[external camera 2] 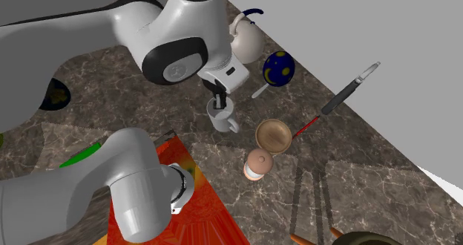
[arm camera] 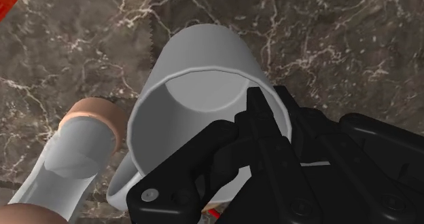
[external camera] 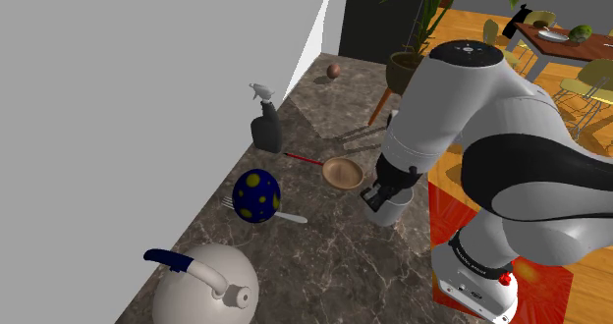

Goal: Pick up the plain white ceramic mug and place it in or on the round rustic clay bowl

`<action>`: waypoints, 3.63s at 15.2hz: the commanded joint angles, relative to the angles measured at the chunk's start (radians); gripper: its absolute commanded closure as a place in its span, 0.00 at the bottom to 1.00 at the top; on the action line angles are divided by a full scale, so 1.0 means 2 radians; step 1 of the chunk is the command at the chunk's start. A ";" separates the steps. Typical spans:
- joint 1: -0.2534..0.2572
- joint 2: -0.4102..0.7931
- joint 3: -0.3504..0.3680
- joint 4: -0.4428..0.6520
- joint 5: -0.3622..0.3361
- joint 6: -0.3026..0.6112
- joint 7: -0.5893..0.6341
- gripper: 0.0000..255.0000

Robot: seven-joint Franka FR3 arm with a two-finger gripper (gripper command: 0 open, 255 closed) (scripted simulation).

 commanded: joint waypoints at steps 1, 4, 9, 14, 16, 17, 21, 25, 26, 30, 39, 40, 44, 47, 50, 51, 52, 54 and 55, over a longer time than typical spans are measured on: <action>-0.002 -0.002 -0.005 0.013 -0.005 -0.014 0.000 1.00; -0.005 -0.005 -0.012 0.031 -0.012 -0.035 0.000 1.00; -0.038 0.033 -0.038 0.061 -0.041 -0.028 -0.031 1.00; -0.084 0.107 -0.067 0.105 -0.078 0.002 -0.074 1.00; -0.099 0.139 -0.077 0.126 -0.092 0.011 -0.088 1.00; -0.107 0.155 -0.081 0.137 -0.099 0.015 -0.095 1.00; -0.134 0.219 -0.097 0.189 -0.123 0.028 -0.118 1.00; -0.134 0.226 -0.096 0.174 -0.123 0.049 -0.118 1.00; -0.134 0.228 -0.095 0.169 -0.123 0.056 -0.118 1.00; -0.134 0.236 -0.091 0.148 -0.123 0.085 -0.116 1.00; -0.135 0.266 -0.082 0.104 -0.124 0.158 -0.109 1.00; -0.135 0.266 -0.082 0.104 -0.124 0.158 -0.109 1.00; -0.135 0.266 -0.082 0.104 -0.124 0.158 -0.109 1.00; -0.135 0.266 -0.082 0.104 -0.124 0.158 -0.109 1.00; -0.135 0.266 -0.082 0.104 -0.124 0.158 -0.109 0.00; -0.135 0.266 -0.082 0.104 -0.124 0.158 -0.109 0.00; -0.135 0.266 -0.082 0.104 -0.124 0.158 -0.109 0.00; -0.134 0.256 -0.084 0.114 -0.123 0.139 -0.111 0.00; -0.133 0.247 -0.086 0.124 -0.122 0.119 -0.112 0.00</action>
